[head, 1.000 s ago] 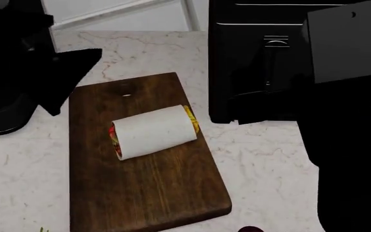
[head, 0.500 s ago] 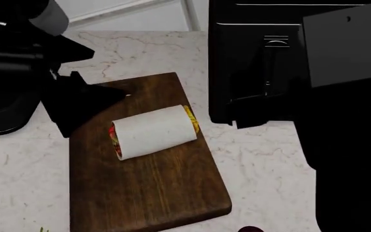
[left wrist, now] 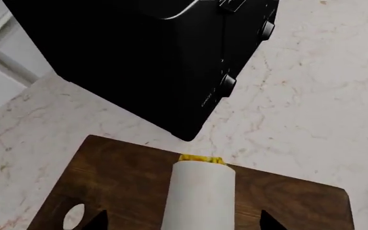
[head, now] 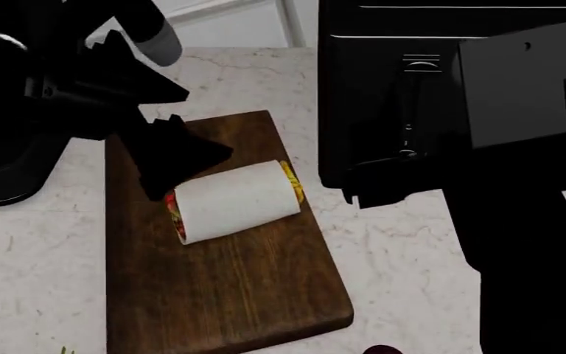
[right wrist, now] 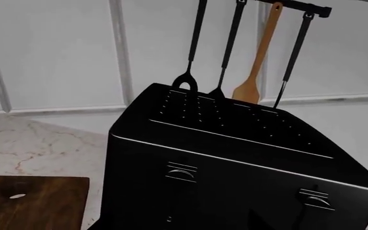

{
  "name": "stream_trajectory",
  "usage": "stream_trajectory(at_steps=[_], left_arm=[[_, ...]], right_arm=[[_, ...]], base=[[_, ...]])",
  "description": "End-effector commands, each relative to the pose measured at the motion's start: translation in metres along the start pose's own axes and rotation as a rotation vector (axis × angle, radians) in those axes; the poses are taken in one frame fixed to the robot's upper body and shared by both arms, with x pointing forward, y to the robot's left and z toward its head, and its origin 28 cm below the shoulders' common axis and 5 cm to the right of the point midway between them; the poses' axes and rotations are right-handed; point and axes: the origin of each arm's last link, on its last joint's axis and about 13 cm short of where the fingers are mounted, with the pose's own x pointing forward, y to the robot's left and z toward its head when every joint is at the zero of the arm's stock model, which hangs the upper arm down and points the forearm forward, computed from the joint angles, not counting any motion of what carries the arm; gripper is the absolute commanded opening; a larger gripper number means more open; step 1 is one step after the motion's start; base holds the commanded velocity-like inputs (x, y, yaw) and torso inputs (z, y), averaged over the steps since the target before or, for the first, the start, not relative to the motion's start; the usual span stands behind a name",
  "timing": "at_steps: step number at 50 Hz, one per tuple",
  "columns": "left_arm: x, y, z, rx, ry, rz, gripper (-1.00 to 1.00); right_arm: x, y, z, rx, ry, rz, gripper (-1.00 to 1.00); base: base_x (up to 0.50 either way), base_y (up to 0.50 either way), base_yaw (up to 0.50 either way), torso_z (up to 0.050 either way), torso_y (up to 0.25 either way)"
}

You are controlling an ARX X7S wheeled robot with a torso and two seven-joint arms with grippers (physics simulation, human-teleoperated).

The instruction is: Clear the non-vegetable object off the cutting board and place the vegetables onto it.

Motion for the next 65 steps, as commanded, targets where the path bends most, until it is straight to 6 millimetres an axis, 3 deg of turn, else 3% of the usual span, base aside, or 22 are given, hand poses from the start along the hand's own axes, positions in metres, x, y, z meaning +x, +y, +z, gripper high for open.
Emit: stream_trajectory(at_steps=[1, 12, 28, 65], left_arm=[[0.022, 0.004, -0.002, 0.005, 0.021, -0.014, 1.0], [0.036, 0.0, -0.012, -0.007, 0.047, -0.048, 1.0], [0.041, 0.0, -0.03, -0.022, 0.076, -0.035, 1.0], [0.057, 0.0, -0.051, -0.013, 0.198, -0.051, 1.0]], right_arm=[[-0.002, 0.001, -0.002, 0.003, 0.004, 0.01, 1.0], [-0.005, 0.001, -0.006, 0.008, 0.011, 0.008, 1.0], [-0.007, 0.0, -0.005, 0.009, 0.01, 0.008, 1.0], [-0.01, 0.0, -0.008, 0.013, 0.017, 0.002, 1.0]], base=[[0.0, 0.0, 0.0, 0.0, 0.0], [0.0, 0.0, 0.0, 0.0, 0.0], [0.0, 0.0, 0.0, 0.0, 0.0], [0.0, 0.0, 0.0, 0.0, 0.0]])
